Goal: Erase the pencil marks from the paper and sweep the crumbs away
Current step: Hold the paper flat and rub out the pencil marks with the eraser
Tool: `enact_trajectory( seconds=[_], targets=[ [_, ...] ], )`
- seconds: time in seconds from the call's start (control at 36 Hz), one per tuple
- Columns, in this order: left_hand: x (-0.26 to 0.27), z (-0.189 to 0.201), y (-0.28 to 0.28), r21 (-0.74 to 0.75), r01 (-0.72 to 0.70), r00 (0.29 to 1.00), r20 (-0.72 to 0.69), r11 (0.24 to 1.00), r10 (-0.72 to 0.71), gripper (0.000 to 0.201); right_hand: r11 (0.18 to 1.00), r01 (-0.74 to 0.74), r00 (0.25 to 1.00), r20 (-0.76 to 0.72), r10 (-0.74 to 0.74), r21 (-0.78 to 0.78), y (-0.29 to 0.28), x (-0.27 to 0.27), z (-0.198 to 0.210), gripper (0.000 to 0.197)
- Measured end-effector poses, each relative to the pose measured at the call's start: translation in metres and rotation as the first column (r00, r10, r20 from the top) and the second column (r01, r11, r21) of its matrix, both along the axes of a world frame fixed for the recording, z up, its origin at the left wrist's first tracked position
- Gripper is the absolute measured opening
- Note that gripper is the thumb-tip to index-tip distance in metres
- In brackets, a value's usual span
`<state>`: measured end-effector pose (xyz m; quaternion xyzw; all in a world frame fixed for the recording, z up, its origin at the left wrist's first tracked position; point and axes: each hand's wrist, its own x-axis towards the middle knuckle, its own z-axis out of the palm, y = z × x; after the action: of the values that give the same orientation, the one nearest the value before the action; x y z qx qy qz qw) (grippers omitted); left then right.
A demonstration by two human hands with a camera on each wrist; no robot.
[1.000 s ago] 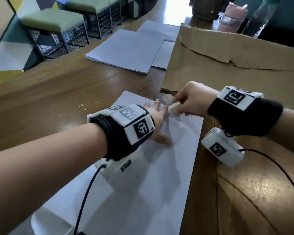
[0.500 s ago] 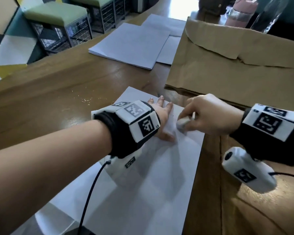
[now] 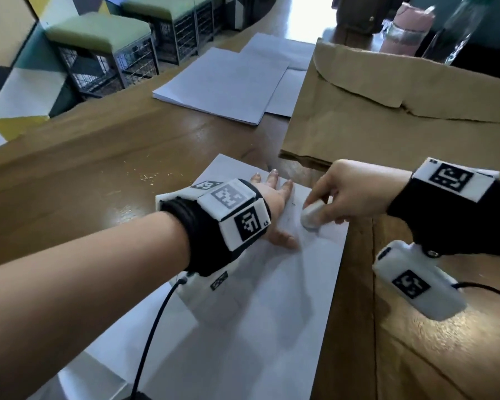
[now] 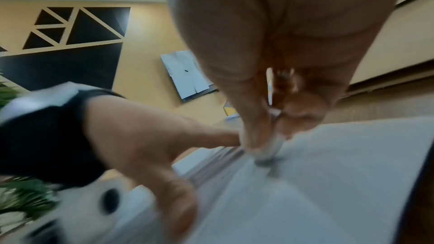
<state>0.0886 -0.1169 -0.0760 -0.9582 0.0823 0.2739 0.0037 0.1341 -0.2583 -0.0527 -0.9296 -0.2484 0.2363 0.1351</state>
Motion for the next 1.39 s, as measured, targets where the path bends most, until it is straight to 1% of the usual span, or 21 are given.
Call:
enact_trajectory(
  seconds=[0.08,0.14,0.19,0.28,0.33,0.36,0.47,0.53,0.58,0.67,0.72,0.83,0.89,0.94,1.0,1.06,1.14,1.19,1.22,1.31,1.39],
  targets=[
    [-0.001,0.000,0.002,-0.005,0.008,1.000,0.007,1.000,-0.008,0.109,0.988,0.104,0.990,0.088,-0.114,0.116,0.007,0.013,-0.006,0.005],
    [-0.002,0.000,0.002,0.002,0.011,1.000,0.016,1.000,-0.011,0.109,0.985,0.080,0.987,0.126,-0.100,0.150,0.003,0.008,-0.011,0.009],
    [-0.003,0.000,0.002,0.004,0.016,1.000,0.023,1.000,-0.016,0.109,0.992,0.023,0.987,0.153,-0.041,0.121,-0.007,-0.004,-0.014,0.014],
    [-0.002,-0.001,-0.001,0.015,0.035,0.999,0.017,0.999,-0.036,0.110,0.999,-0.041,0.999,0.031,0.041,0.010,-0.015,-0.013,-0.005,0.008],
    [-0.002,-0.002,-0.002,0.015,0.038,0.999,0.008,0.999,-0.038,0.111,0.999,-0.035,0.999,-0.041,0.034,-0.035,-0.011,-0.008,0.000,0.007],
    [-0.002,-0.002,-0.002,0.013,0.040,0.999,0.009,0.999,-0.041,0.112,1.000,-0.010,0.999,-0.037,0.009,-0.023,-0.007,-0.003,0.001,0.007],
    [-0.003,-0.001,0.001,-0.018,0.042,0.999,0.001,0.999,-0.042,0.114,0.988,0.086,0.992,0.085,-0.098,0.128,0.004,0.006,-0.007,0.007],
    [-0.003,0.000,0.002,-0.019,0.040,0.999,-0.003,0.999,-0.040,0.114,0.989,0.050,0.988,0.139,-0.069,0.137,0.001,-0.002,-0.011,0.011],
    [-0.003,-0.001,0.002,-0.023,0.032,0.999,-0.009,0.999,-0.032,0.114,0.996,-0.013,0.990,0.144,0.001,0.085,-0.006,-0.015,-0.010,0.013],
    [-0.002,-0.001,0.001,-0.020,0.030,0.999,-0.019,0.999,-0.030,0.116,0.996,-0.084,0.996,0.019,0.085,-0.027,-0.010,-0.021,-0.002,0.009],
    [-0.002,-0.002,0.001,-0.026,0.027,0.999,-0.016,0.999,-0.028,0.116,0.999,-0.037,0.999,-0.020,0.037,-0.026,-0.004,-0.011,0.001,0.006],
    [-0.003,-0.002,0.003,-0.044,0.037,0.999,-0.007,0.998,-0.037,0.115,0.976,0.144,0.987,0.044,-0.153,0.160,0.005,0.005,-0.006,0.003],
    [-0.003,-0.001,0.002,-0.032,0.040,0.999,-0.006,0.999,-0.040,0.114,0.970,0.140,0.985,0.072,-0.156,0.198,0.001,-0.006,-0.011,0.003],
    [-0.004,-0.001,0.000,-0.025,0.031,0.999,-0.012,0.999,-0.032,0.113,0.984,0.067,0.993,0.086,-0.082,0.167,-0.006,-0.025,-0.013,0.007],
    [-0.003,-0.001,-0.002,-0.018,0.025,1.000,-0.016,1.000,-0.025,0.114,0.994,0.002,0.999,0.041,-0.006,0.105,-0.010,-0.040,-0.009,0.011],
    [-0.002,0.000,-0.003,-0.005,0.037,0.999,-0.019,0.999,-0.037,0.114,0.998,-0.011,0.999,-0.032,0.013,0.069,-0.011,-0.041,-0.005,0.012],
    [-0.003,0.001,-0.002,0.019,0.046,0.999,-0.012,0.999,-0.045,0.114,0.989,0.108,0.993,-0.050,-0.103,0.099,-0.005,-0.022,-0.002,0.012],
    [-0.003,0.001,-0.001,0.035,0.052,0.999,-0.013,0.998,-0.051,0.117,0.967,0.201,0.979,-0.007,-0.202,0.159,-0.003,-0.011,-0.004,0.010],
    [-0.003,0.000,-0.001,0.040,0.058,0.998,-0.013,0.998,-0.057,0.119,0.962,0.210,0.976,0.023,-0.217,0.175,-0.004,-0.012,-0.006,0.009],
    [-0.003,0.000,-0.001,0.053,0.069,0.998,-0.002,0.996,-0.069,0.124,0.975,0.133,0.983,0.099,-0.152,0.175,-0.008,-0.030,-0.012,0.013],
    [-0.004,-0.001,-0.003,0.072,0.068,0.998,0.006,0.995,-0.068,0.127,0.993,0.033,0.999,0.023,-0.036,0.116,-0.010,-0.054,-0.011,0.013]
  ],
)
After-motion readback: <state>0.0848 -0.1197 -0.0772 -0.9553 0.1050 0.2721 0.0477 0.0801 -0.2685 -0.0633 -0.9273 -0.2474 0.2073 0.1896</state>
